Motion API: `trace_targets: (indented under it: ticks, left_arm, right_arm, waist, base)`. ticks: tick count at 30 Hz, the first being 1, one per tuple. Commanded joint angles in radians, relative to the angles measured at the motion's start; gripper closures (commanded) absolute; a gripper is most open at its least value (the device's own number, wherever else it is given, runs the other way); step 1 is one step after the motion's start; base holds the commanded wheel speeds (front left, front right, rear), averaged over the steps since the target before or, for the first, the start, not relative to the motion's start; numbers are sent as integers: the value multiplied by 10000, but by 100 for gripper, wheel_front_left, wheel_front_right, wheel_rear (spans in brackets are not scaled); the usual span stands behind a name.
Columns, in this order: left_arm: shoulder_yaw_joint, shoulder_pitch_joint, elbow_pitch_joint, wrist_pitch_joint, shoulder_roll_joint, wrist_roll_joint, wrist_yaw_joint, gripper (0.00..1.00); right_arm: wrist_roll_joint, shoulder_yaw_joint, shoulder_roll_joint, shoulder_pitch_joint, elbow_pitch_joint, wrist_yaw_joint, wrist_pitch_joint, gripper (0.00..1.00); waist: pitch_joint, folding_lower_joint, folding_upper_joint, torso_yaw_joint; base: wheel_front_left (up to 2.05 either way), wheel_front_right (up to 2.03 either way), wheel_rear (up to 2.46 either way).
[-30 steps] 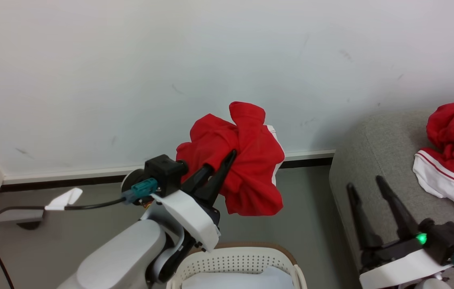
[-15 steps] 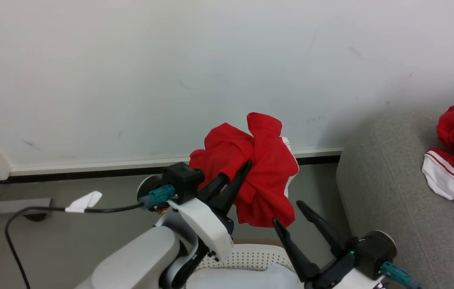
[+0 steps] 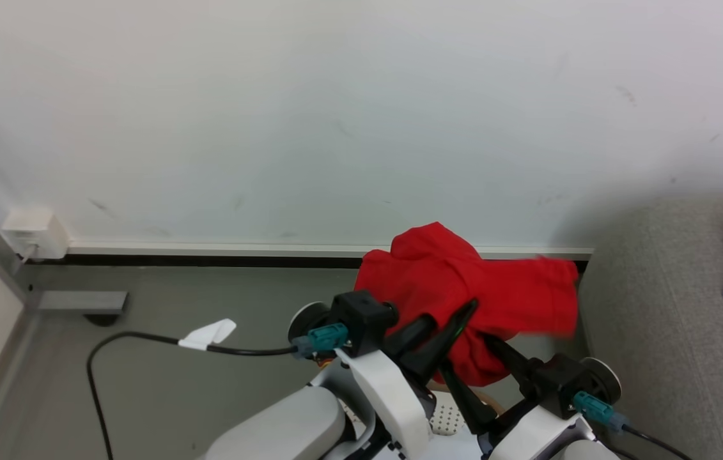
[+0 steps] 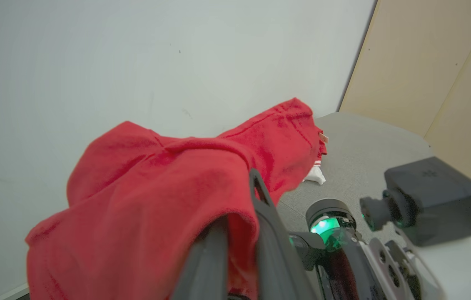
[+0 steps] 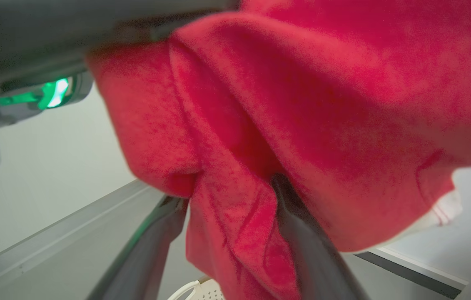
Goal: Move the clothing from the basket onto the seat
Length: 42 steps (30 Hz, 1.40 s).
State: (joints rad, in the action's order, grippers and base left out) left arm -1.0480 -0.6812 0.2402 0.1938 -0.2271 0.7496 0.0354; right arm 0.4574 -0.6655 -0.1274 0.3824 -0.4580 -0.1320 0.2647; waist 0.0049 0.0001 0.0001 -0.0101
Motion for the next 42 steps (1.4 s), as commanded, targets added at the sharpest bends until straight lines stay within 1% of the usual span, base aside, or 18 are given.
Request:
trace_targets:
  ticks: [1, 7, 8, 9, 10, 11, 23, 27, 29, 30, 31, 32, 33, 38, 42]
  left_arm:
    - [-76, 99, -1, -60, 67, -3, -60, 100]
    - [-258, 198, 71, -164, 184, 90, -155, 100]
    - [-283, 204, 90, -162, 192, 94, -148, 100]
    - [-302, 206, 105, -172, 206, 98, -159, 100]
    - [-315, 212, 116, -181, 211, 106, -167, 100]
    - [-318, 214, 137, -194, 201, 125, -166, 100]
    - [-170, 305, 489, -88, 53, 334, -61, 100]
    - [-160, 358, 692, -9, 14, 373, -66, 100]
    - [-241, 336, 800, 18, -19, 164, 27, 100]
    - [-258, 370, 818, 40, 5, 141, 56, 91]
    - [-257, 442, 829, 90, 52, 186, 46, 62]
    - [-254, 477, 850, 115, 66, 198, 75, 22]
    - [-257, 488, 856, 140, 68, 182, 90, 0]
    - [-253, 536, 728, 313, 117, 87, 134, 0]
    - [-229, 587, 603, 397, 53, 11, 186, 0]
  right_arm:
    - [-151, 140, 44, 130, -150, 27, -10, 0]
    - [-280, 422, 201, 214, -193, 27, -10, 0]
    - [-309, 462, 206, 202, -172, 27, -10, 2]
    - [-326, 500, 216, 183, -151, 27, -10, 27]
    - [-333, 542, 227, 163, -125, 27, -10, 76]
    - [-332, 574, 240, 144, -91, 27, -10, 100]
    - [-61, 819, 98, -194, 216, 27, -9, 100]
    - [154, 1210, 78, -456, 441, 27, -9, 100]
    - [203, 1405, 15, -586, 565, 27, -9, 100]
    - [228, 1468, 6, -639, 612, 27, -9, 100]
    - [254, 1532, -18, -687, 666, 27, -9, 100]
    - [264, 1598, -36, -737, 706, 27, -9, 100]
    - [253, 1675, -46, -786, 750, 27, -8, 100]
    - [154, 2004, -115, -850, 993, 27, -8, 100]
    - [73, 2223, -250, -748, 1183, 27, -8, 100]
  waist:
    - [-20, -1, -1, 192]
    - [-30, -1, -1, 384]
    - [-30, -1, -1, 403]
    - [-31, -1, -1, 421]
    - [-30, -1, -1, 434]
    - [-27, -1, -1, 442]
    - [-6, -1, -1, 265]
    - [-11, -1, -1, 184]
    - [-11, -1, -1, 126]
    - [-7, -1, -1, 86]
    - [-1, -1, -1, 45]
    - [2, -1, -1, -13]
    - [6, -1, -1, -66]
    - [38, -1, -1, -398]
    - [94, -1, -1, -756]
  base:
    - [0, 0, 0]
    - [0, 0, 0]
    - [0, 0, 0]
    - [0, 0, 0]
    - [0, 0, 0]
    - [0, 0, 0]
    - [0, 0, 0]
    - [0, 0, 0]
    - [0, 0, 0]
    - [0, 0, 0]
    - [0, 0, 0]
    - [0, 0, 0]
    - [0, 0, 0]
    - [0, 0, 0]
    - [0, 0, 0]
